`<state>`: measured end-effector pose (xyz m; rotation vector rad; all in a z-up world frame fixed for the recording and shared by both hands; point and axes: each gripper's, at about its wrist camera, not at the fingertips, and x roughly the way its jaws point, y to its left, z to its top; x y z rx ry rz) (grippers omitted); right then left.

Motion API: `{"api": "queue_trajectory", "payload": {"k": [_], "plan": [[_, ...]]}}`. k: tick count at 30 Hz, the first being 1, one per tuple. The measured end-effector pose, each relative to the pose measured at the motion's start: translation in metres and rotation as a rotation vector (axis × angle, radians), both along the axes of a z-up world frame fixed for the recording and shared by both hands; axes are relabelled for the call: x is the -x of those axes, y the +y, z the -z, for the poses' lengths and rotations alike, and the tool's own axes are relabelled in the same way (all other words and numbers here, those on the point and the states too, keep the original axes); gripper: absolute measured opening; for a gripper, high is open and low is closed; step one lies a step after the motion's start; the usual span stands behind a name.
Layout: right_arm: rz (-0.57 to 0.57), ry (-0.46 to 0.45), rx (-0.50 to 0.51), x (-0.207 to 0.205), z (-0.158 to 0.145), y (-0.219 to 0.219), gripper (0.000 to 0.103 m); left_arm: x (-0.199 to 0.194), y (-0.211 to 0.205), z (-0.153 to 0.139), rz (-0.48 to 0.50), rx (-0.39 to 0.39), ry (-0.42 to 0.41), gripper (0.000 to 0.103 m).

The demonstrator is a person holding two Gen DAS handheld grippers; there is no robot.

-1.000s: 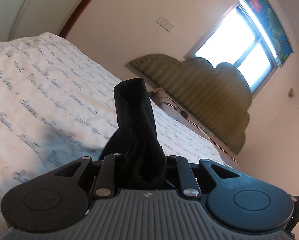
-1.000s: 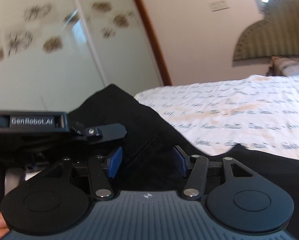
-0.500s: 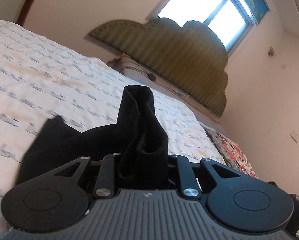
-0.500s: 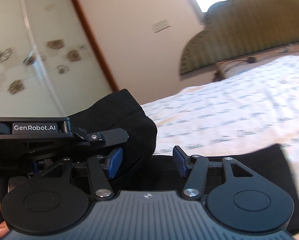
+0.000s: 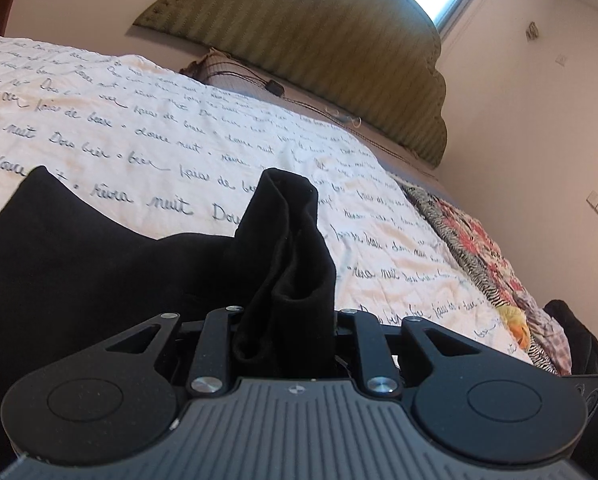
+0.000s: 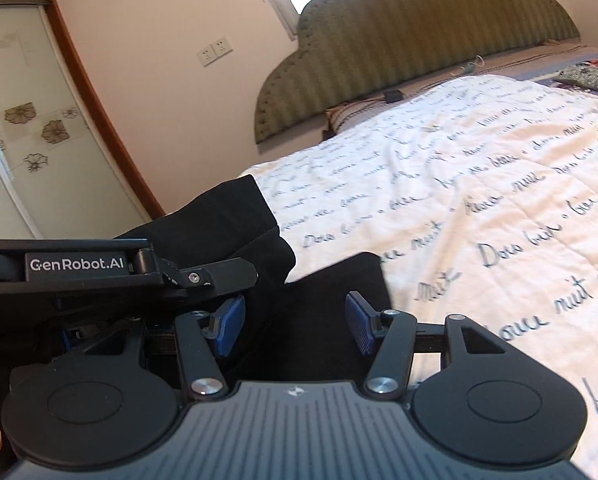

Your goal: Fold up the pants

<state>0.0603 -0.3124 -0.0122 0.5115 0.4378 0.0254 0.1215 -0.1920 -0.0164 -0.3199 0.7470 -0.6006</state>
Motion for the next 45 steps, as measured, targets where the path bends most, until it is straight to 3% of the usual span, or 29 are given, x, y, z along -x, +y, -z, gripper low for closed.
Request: {"api": "queue_trajectory", "payload": {"k": [4, 9, 11, 13, 15, 18, 21, 23, 26, 30, 32, 34, 35, 39, 42, 45], "plan": [[0.023, 0.010, -0.009, 0.005, 0.007, -0.011, 0.055, 0.002, -0.013, 0.003, 0.015, -0.014, 0.004, 0.024], [0.056, 0.040, 0.003, 0.007, 0.013, -0.018, 0.057, -0.005, -0.026, 0.009, 0.061, -0.019, 0.056, 0.047], [0.094, 0.054, 0.006, 0.012, 0.017, -0.025, 0.068, -0.006, -0.028, 0.010, 0.098, 0.008, 0.079, 0.064], [0.128, 0.056, 0.003, 0.018, 0.020, -0.034, 0.078, -0.004, -0.026, 0.007, 0.128, 0.049, 0.083, 0.067], [0.157, 0.054, -0.007, 0.026, 0.021, -0.046, 0.078, 0.000, -0.021, 0.000, 0.139, 0.057, 0.056, 0.069], [0.248, 0.051, 0.003, 0.041, 0.021, -0.063, 0.078, -0.001, 0.002, -0.016, 0.095, 0.054, -0.013, 0.075], [0.377, 0.009, 0.077, 0.057, 0.010, -0.067, 0.080, -0.012, 0.037, -0.022, -0.027, 0.004, -0.056, 0.082], [0.321, -0.049, 0.125, 0.060, -0.004, -0.058, 0.080, -0.023, 0.063, -0.019, -0.120, -0.062, -0.073, 0.082], [0.125, -0.082, 0.181, 0.044, -0.021, -0.028, 0.080, -0.034, 0.094, -0.008, -0.207, -0.161, -0.089, 0.082], [-0.212, -0.102, 0.101, 0.007, -0.022, 0.009, 0.080, -0.040, 0.115, 0.006, -0.222, -0.226, -0.065, 0.082], [-0.301, -0.059, 0.074, -0.014, -0.014, 0.020, 0.079, -0.041, 0.116, 0.016, -0.221, -0.267, -0.038, 0.082], [-0.183, 0.101, 0.158, -0.034, 0.000, 0.019, 0.079, -0.044, 0.116, 0.029, -0.203, -0.322, 0.002, 0.082], [-0.143, 0.137, 0.203, -0.037, 0.005, 0.017, 0.079, -0.045, 0.117, 0.034, -0.196, -0.341, 0.018, 0.082], [0.056, 0.133, 0.404, -0.012, -0.002, 0.019, 0.080, -0.040, 0.130, 0.035, -0.245, -0.316, -0.008, 0.082], [0.021, 0.027, 0.333, -0.001, -0.018, 0.015, 0.080, -0.038, 0.124, 0.025, -0.251, -0.296, -0.037, 0.084], [-0.152, 0.010, 0.206, -0.012, -0.018, 0.022, 0.082, -0.035, 0.107, 0.030, -0.198, -0.377, -0.046, 0.092]]}}
